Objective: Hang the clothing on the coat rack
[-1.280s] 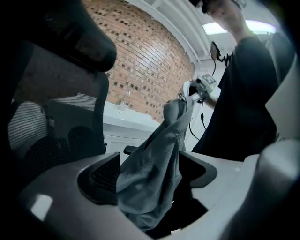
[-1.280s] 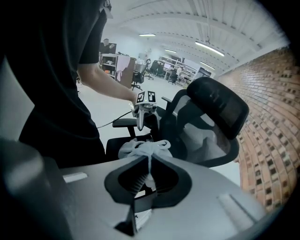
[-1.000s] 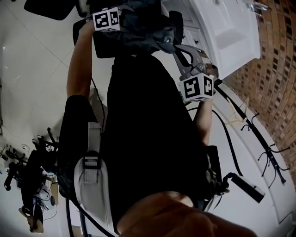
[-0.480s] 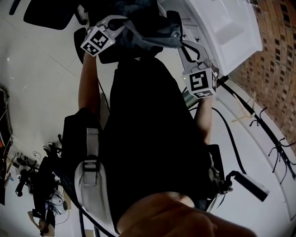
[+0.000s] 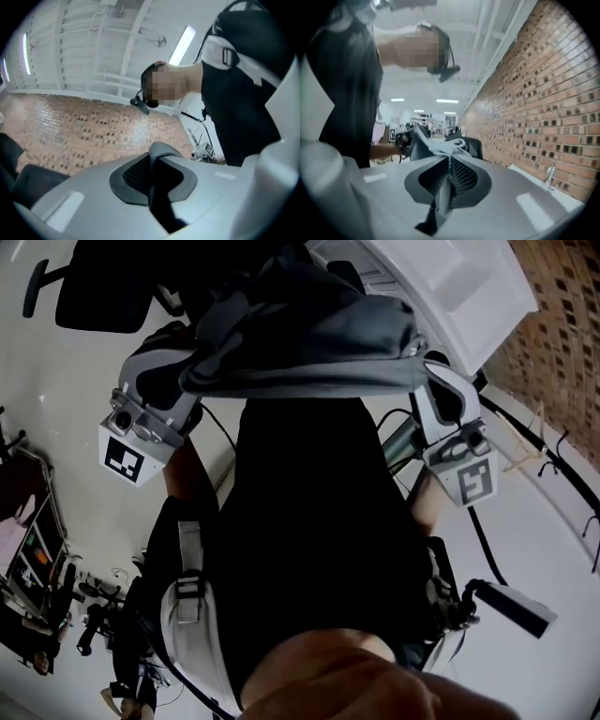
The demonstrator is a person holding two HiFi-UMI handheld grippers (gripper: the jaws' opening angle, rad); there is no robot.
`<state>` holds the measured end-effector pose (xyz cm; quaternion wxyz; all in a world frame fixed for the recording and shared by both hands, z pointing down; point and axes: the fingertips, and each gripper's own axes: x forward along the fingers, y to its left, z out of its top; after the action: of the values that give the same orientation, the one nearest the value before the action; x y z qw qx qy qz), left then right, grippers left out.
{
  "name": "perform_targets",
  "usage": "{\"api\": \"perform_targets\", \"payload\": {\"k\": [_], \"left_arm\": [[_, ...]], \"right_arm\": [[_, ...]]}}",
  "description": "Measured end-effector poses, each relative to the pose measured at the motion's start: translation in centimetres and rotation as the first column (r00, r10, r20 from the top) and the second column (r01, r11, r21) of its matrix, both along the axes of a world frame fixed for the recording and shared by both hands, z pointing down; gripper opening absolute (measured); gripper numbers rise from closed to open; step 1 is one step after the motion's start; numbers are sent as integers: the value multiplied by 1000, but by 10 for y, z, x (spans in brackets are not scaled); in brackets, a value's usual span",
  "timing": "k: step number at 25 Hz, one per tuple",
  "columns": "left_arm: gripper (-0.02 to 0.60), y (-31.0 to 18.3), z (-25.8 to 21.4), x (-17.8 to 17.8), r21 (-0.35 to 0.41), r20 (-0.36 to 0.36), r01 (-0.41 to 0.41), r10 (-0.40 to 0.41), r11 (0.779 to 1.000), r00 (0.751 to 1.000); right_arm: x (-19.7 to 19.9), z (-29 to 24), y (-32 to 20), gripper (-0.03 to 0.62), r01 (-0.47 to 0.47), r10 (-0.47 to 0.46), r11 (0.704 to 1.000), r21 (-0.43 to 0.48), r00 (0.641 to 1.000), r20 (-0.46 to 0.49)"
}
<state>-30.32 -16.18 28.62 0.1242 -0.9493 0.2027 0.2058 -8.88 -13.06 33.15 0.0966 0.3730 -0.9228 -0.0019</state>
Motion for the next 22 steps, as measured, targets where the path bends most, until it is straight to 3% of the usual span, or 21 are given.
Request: {"api": "perform_targets", "payload": {"k": [3,6,10,13,15,17,22], "left_arm": [[20,15,-60,26,92,-117,-179,190,979,975],[20,16,-99,53,116,-208,-338,356,934,911],[20,10,-128,120,131,-269,-528,543,839,796],[19,17,-136,192,82,-316,-651,640,754,701],[19,33,-137,240,36,-355,-732,694,680,627],[19,59,-137,284,9,-388,-812,750,584,535],[20,150,-133,393,-18,-447,-957,854,290,267]], "right_arm": [[27,-62,25,14,-29,0,984,173,986,166],[50,-101,44,14,-109,46,951,288,975,217],[100,-130,80,14,-288,252,879,379,957,142],[151,-141,121,14,-384,374,826,412,921,110],[183,-142,155,14,-452,444,789,416,888,122],[211,-141,193,14,-518,510,744,423,848,142],[294,-143,301,14,-657,643,619,430,739,203]]}}
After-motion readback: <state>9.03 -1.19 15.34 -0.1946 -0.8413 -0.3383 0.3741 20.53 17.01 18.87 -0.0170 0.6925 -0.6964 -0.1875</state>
